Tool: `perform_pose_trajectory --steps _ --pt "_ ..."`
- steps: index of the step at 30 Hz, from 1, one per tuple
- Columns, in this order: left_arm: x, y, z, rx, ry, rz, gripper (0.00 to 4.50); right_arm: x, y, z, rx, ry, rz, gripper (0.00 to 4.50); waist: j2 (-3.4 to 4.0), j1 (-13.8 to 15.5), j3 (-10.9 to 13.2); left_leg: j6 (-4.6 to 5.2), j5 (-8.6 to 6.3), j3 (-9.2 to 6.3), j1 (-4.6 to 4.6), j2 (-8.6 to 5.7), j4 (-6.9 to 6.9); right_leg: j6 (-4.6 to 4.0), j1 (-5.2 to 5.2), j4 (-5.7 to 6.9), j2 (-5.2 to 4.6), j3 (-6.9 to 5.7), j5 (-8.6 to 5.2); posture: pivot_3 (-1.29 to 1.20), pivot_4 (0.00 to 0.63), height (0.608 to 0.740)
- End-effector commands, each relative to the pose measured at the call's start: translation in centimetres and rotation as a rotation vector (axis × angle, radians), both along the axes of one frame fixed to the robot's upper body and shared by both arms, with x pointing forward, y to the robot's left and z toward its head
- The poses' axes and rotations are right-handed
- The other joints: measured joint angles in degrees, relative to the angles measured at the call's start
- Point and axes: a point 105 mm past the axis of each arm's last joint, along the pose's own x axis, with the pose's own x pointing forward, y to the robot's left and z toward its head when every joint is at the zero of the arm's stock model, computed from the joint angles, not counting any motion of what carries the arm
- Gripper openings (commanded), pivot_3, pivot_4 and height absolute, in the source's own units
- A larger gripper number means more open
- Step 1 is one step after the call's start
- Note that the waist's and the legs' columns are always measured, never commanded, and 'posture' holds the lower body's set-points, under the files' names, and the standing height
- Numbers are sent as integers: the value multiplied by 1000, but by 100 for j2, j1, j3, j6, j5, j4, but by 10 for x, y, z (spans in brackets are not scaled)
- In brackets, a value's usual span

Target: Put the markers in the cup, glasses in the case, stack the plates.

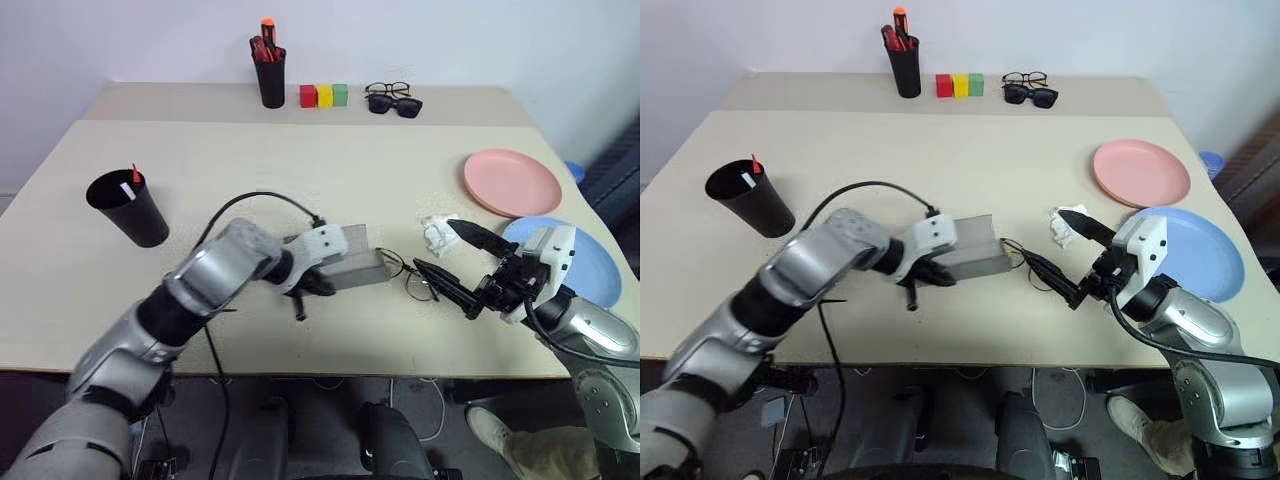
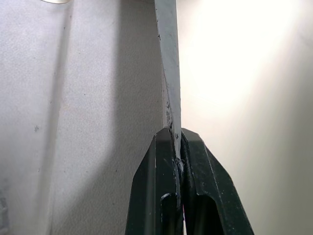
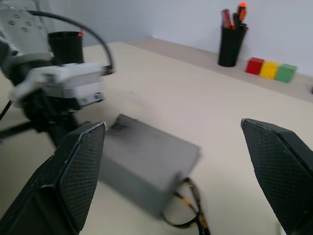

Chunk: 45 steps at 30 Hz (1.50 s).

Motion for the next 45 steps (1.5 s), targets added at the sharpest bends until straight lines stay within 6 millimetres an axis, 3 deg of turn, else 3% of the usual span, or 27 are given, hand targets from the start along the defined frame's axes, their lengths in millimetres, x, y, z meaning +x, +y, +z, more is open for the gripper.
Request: perform_pose_trajectory --steps 1,7,13,19,26,30,39,45 --pt "12 -13 5 4 -57 11 26 -6 0 17 -15 -77 -3 4500 1 -3 0 0 0 -1 3 1 -1 0 -1 4 2 0 -1 0 150 740" --pt "21 -19 3 6 -88 -29 26 -8 -3 15 -20 -66 -25 4500 4 22 -2 -1 0 -2 12 5 1 0 4 4 6 1 -2 0 150 740" --pt "23 -1 0 18 -118 -87 26 -15 -9 4 -71 -18 -35 4500 4 21 -2 -1 -1 -1 10 4 -2 -18 4 -2 6 4 9 0 150 740" --pt "30 29 -4 17 -172 -121 26 -43 -38 -20 -157 110 -95 4500 6 39 -4 -1 -1 0 9 4 -5 -19 4 -3 5 6 9 0 150 740" --pt "33 32 -3 -14 -168 -171 26 -85 -67 -31 -183 213 -195 4500 9 29 -7 -2 -2 3 11 5 -2 -3 8 -9 4 8 -1 0 150 740" --pt "35 28 -2 -24 -154 -179 26 -98 -76 -35 -183 232 -237 4500 9 29 -7 -3 -3 4 12 9 -4 -1 8 -13 4 7 -2 0 150 740" --pt "36 25 3 -23 -162 -199 26 -100 -78 -37 -182 223 -261 4500 9 35 -8 -4 -4 5 10 10 -5 -3 10 -21 2 7 -2 0 150 740" --pt "26 20 4 -34 -150 -264 26 -93 -74 -32 -186 205 -258 4500 9 36 -8 -4 -4 6 10 10 -5 -3 10 -21 2 7 -1 0 150 740"
